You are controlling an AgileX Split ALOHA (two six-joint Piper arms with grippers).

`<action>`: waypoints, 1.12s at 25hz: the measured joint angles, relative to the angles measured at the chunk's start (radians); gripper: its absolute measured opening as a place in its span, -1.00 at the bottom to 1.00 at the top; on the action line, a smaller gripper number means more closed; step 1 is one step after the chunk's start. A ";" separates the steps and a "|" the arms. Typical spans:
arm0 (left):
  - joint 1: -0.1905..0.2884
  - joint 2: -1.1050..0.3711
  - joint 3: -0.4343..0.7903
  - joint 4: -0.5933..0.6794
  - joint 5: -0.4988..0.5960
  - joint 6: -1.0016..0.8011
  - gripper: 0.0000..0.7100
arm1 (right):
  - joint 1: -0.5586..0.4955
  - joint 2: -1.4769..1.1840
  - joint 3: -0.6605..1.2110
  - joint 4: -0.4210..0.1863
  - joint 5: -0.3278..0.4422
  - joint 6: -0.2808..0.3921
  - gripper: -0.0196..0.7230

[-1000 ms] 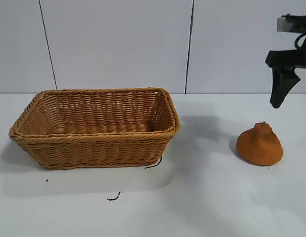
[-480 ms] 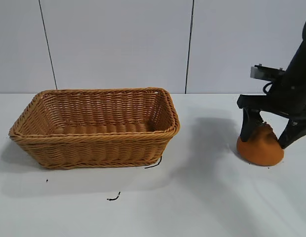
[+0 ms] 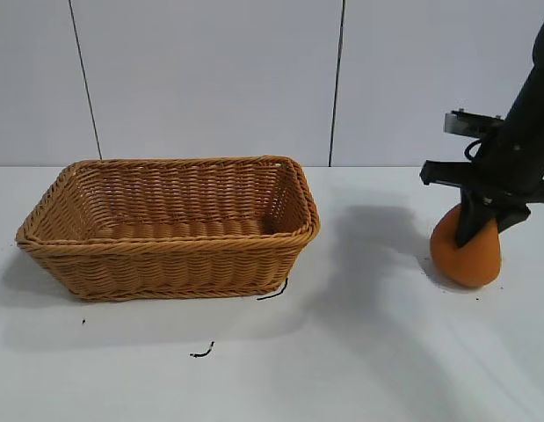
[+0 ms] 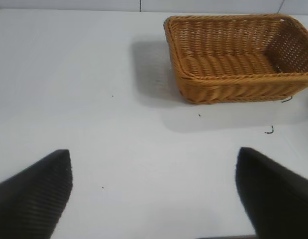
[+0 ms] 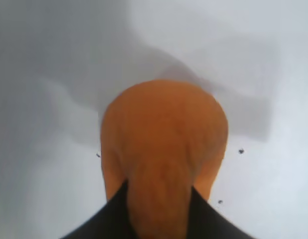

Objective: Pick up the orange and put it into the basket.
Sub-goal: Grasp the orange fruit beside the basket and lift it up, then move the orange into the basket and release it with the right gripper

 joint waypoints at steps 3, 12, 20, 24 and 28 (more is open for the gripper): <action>0.000 0.000 0.000 0.000 0.000 0.000 0.80 | 0.000 -0.011 -0.107 -0.005 0.053 0.021 -0.74; 0.000 0.000 0.000 0.000 -0.001 0.000 0.80 | 0.164 -0.012 -0.270 -0.102 0.099 0.083 -0.74; 0.000 0.000 0.000 0.000 -0.001 0.000 0.80 | 0.438 0.016 -0.287 -0.105 0.008 0.113 -0.74; 0.000 0.000 0.000 0.000 -0.001 0.000 0.80 | 0.557 0.084 -0.289 -0.104 -0.088 0.127 -0.74; 0.000 0.000 0.000 0.000 -0.001 0.000 0.80 | 0.632 0.180 -0.289 -0.101 -0.208 0.138 -0.74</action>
